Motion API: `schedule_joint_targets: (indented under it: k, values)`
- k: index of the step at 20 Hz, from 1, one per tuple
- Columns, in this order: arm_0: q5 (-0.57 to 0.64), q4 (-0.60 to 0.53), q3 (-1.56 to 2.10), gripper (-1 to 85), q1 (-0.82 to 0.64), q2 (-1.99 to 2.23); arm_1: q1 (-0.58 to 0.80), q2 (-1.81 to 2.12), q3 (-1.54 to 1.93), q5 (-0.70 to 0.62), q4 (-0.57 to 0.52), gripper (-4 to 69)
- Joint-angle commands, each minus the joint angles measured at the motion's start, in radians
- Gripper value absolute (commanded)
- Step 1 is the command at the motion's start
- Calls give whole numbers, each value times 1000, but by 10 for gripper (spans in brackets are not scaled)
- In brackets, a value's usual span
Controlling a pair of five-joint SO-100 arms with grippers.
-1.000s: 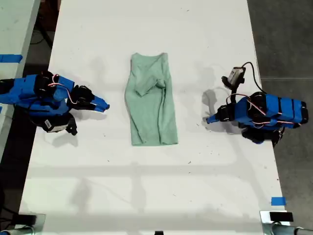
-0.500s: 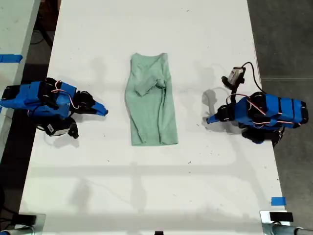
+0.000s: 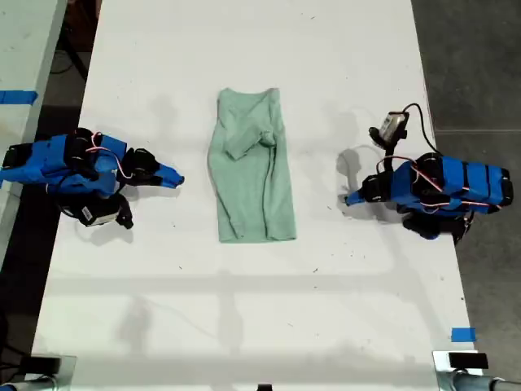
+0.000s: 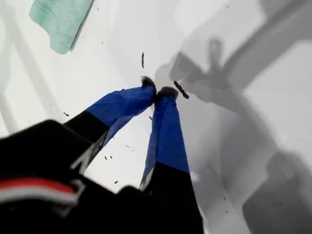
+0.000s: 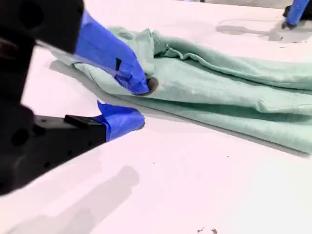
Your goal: Fold t shirt
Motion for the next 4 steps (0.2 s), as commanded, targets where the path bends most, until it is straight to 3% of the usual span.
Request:
schedule_joint_targets:
  k: [1, 4]
  values:
    - [6, -11, 29, 79, 15, 6, -6, 46, 61, 14, -23, 29]
    - [6, -11, 29, 69, 5, 6, -9, 46, 61, 14, -23, 28]
